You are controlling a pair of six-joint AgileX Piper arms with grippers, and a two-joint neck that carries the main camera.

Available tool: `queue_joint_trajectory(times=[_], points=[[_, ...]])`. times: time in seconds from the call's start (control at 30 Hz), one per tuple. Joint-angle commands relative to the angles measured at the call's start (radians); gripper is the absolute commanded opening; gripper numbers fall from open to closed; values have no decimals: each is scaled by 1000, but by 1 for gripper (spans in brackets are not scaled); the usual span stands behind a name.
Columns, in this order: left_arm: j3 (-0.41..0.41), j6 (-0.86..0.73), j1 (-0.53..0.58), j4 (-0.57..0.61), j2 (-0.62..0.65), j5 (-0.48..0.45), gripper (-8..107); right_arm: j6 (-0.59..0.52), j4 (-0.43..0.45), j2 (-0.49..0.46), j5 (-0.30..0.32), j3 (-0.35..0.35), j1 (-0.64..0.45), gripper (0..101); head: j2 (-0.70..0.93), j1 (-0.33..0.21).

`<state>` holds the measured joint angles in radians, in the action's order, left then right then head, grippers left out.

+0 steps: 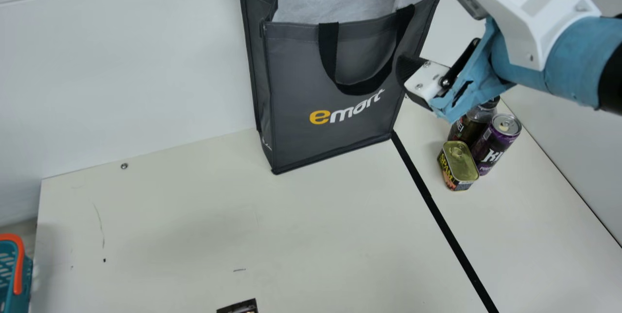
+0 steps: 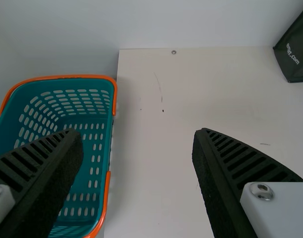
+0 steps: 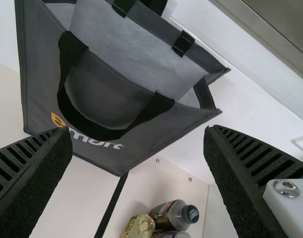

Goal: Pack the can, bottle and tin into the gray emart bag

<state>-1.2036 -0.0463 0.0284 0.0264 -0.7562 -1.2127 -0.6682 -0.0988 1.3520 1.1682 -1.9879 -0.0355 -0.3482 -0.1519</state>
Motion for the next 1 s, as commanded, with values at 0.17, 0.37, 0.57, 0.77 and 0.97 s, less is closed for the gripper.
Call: queue_joint_trajectory(times=[0.17,0.37,0.57,0.77,0.97], points=[[0,0,0,0,0,0,90,-108,-53,64,30,-89,-23,91,-1,-23],[0,0,0,0,0,0,90,-185,-98,117,52,-140,-35,91,-1,-23],[0,0,0,0,0,0,90,-250,-126,146,52,-140,-31,91,-1,-23],[0,0,0,0,0,0,90,-304,-130,172,52,-146,-17,91,-1,-23],[0,0,0,0,0,0,90,-349,-141,201,52,-172,-8,91,-1,-23]])
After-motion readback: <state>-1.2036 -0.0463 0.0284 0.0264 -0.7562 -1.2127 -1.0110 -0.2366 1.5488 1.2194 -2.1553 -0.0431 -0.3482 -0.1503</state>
